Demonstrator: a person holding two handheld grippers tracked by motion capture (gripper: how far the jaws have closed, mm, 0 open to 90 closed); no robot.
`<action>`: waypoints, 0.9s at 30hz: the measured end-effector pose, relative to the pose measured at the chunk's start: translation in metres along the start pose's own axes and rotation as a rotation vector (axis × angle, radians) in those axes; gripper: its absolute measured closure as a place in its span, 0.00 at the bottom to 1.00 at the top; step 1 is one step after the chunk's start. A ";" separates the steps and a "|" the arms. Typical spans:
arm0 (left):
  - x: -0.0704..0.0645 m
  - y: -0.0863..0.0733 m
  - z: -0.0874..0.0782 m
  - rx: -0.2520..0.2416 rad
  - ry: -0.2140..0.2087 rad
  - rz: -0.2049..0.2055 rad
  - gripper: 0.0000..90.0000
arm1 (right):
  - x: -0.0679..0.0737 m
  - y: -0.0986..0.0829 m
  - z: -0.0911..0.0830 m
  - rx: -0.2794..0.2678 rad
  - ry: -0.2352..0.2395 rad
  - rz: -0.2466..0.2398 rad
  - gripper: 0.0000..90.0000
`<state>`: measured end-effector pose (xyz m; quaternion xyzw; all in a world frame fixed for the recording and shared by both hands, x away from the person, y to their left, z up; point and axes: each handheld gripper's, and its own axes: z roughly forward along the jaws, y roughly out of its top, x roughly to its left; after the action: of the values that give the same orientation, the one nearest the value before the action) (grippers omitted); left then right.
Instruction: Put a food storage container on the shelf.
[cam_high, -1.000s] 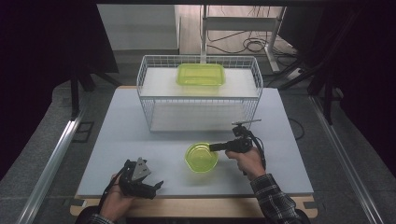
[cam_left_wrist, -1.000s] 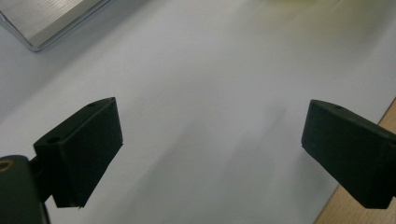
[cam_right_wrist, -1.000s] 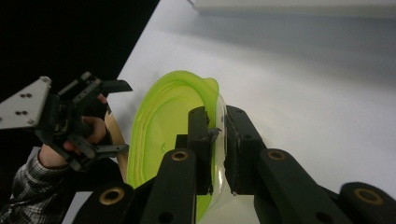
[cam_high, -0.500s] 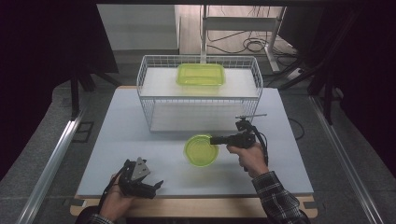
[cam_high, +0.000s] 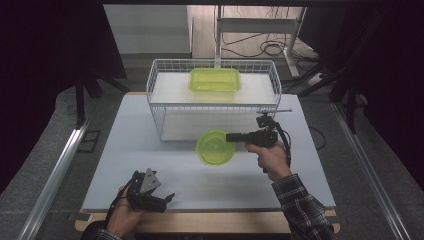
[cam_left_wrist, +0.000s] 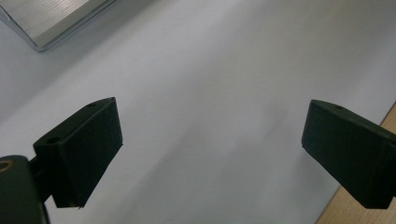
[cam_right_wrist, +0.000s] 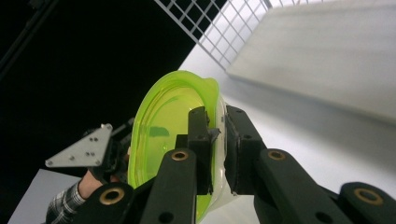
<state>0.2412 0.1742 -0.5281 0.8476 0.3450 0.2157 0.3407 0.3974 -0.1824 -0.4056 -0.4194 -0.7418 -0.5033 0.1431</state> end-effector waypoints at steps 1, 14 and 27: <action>0.000 0.000 0.000 0.000 0.000 0.000 0.05 | 0.000 0.000 0.000 0.000 0.000 0.000 0.90; 0.001 0.000 0.000 -0.006 0.003 -0.005 0.06 | 0.019 0.034 -0.019 -0.077 -0.007 -0.018 0.90; 0.002 0.000 -0.001 -0.009 0.004 -0.011 0.06 | 0.036 0.069 -0.032 -0.152 -0.013 -0.034 0.90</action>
<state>0.2416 0.1759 -0.5277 0.8437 0.3494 0.2168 0.3450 0.4220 -0.1828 -0.3249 -0.4195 -0.7094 -0.5580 0.0974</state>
